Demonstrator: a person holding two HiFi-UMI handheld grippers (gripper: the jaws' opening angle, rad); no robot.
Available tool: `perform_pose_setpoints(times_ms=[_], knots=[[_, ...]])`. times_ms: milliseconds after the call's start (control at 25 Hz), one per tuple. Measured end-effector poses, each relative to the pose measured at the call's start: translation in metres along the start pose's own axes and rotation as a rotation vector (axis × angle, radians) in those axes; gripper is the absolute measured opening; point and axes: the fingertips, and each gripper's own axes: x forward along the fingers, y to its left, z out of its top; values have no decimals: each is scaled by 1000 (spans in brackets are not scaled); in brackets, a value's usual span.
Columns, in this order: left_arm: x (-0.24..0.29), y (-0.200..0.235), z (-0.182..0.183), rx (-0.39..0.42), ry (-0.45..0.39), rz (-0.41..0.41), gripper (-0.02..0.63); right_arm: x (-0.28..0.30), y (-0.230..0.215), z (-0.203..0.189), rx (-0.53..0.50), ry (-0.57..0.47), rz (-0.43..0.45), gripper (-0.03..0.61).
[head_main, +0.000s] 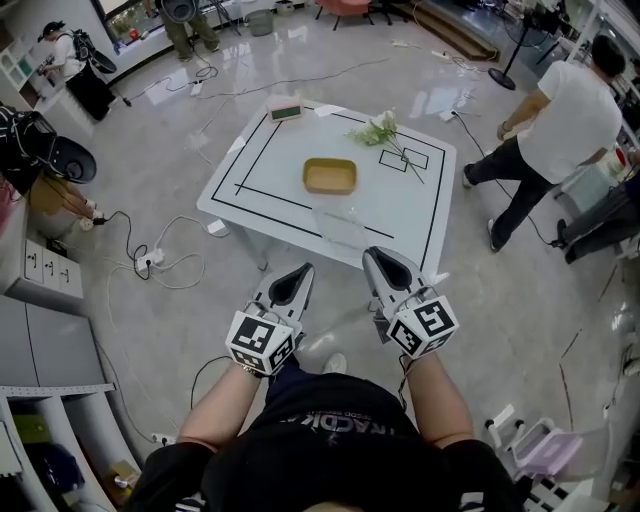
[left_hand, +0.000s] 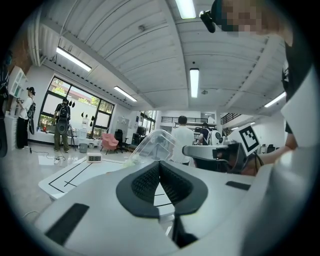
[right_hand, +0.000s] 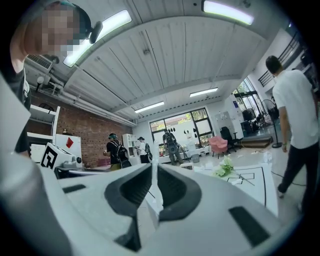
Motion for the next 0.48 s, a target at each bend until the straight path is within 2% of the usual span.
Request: perform_pose_setpoints(times_ms=[480], knots=[[7,-5,5,19,3,-9,3,0,-4,4,1,-15,3,38]])
